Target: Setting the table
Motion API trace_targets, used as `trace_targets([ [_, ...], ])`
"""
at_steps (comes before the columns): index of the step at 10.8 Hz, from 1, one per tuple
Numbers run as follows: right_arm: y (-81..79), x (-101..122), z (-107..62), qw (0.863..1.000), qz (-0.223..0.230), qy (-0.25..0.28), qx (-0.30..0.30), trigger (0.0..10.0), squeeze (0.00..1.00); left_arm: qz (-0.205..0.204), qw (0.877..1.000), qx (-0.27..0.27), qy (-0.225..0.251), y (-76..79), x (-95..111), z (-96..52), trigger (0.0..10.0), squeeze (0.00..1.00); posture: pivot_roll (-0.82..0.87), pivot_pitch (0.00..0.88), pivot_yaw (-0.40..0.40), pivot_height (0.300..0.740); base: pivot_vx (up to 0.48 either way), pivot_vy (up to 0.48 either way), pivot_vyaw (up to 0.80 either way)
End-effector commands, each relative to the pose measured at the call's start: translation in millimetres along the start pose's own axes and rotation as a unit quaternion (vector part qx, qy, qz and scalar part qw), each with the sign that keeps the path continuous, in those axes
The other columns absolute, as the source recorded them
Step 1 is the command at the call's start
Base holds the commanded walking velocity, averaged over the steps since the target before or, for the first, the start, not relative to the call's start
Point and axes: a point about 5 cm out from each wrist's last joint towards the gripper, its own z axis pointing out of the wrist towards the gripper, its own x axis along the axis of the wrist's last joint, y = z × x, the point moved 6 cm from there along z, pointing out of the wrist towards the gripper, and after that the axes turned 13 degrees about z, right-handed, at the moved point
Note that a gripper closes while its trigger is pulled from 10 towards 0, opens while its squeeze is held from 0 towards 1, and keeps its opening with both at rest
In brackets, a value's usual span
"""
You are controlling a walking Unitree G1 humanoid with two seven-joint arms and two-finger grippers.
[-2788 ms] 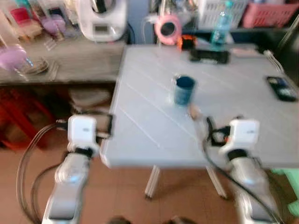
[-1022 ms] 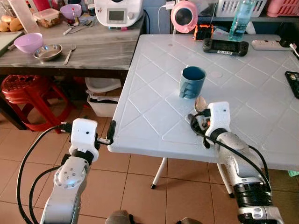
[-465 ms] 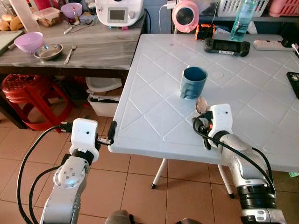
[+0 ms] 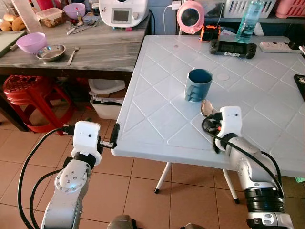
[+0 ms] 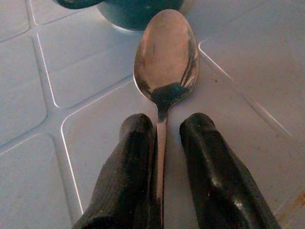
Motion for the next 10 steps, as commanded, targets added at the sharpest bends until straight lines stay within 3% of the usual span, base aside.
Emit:
trace_targets([
  [1,15.3,-33.2,-1.5,0.997,0.022,-0.06,-0.033,0.0,0.0,0.002,1.0,-0.004,0.003,0.7,2.7,1.7,10.0,0.0,0.08,0.032,0.068,0.74,0.0,0.0,0.0],
  [7,20.0,-42.1,-5.5,0.994,0.06,-0.065,-0.063,0.0,0.0,-0.009,1.0,0.002,0.006,3.0,1.4,8.3,10.0,0.0,0.06,0.0,0.051,0.74,0.0,0.0,0.0],
  [9,6.1,-40.3,-12.8,0.993,0.079,-0.047,-0.066,0.0,0.0,-0.01,1.0,0.015,-0.008,-6.5,-9.6,8.3,10.0,0.0,0.05,0.0,0.04,0.74,0.0,0.0,0.0],
  [10,-9.0,-45.5,-19.0,0.993,0.096,-0.047,-0.05,0.4,0.0,-0.008,0.999,0.033,-0.02,-18.7,-19.4,9.8,10.0,0.0,0.05,0.0,0.036,0.74,0.0,0.3,0.0],
])
